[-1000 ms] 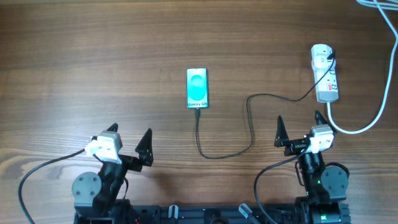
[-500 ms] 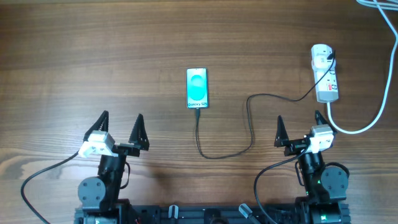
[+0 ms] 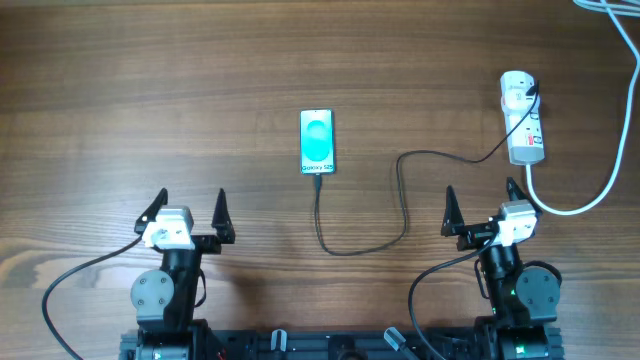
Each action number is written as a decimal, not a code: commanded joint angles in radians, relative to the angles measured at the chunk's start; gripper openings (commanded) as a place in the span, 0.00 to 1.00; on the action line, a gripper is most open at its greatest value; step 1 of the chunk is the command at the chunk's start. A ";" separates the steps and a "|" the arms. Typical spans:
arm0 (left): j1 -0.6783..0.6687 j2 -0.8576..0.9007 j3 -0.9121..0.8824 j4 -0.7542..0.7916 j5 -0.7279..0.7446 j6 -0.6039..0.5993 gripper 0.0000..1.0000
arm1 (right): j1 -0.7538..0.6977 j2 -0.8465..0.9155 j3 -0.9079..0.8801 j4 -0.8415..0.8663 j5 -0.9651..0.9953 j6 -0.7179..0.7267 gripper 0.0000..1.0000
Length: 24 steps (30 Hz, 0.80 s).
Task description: Plug charger to phone and switch on socket
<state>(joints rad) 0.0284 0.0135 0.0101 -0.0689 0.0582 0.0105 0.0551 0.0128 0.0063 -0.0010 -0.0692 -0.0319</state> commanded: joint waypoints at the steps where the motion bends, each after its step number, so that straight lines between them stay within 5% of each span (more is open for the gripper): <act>1: 0.008 -0.011 -0.005 -0.011 -0.050 0.028 1.00 | -0.004 -0.009 -0.001 0.001 0.016 -0.014 1.00; 24: 0.008 -0.011 -0.005 -0.008 -0.037 0.027 1.00 | -0.004 -0.009 -0.001 0.001 0.016 -0.014 1.00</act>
<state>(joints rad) 0.0284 0.0135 0.0101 -0.0723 0.0235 0.0219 0.0551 0.0128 0.0063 -0.0010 -0.0692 -0.0319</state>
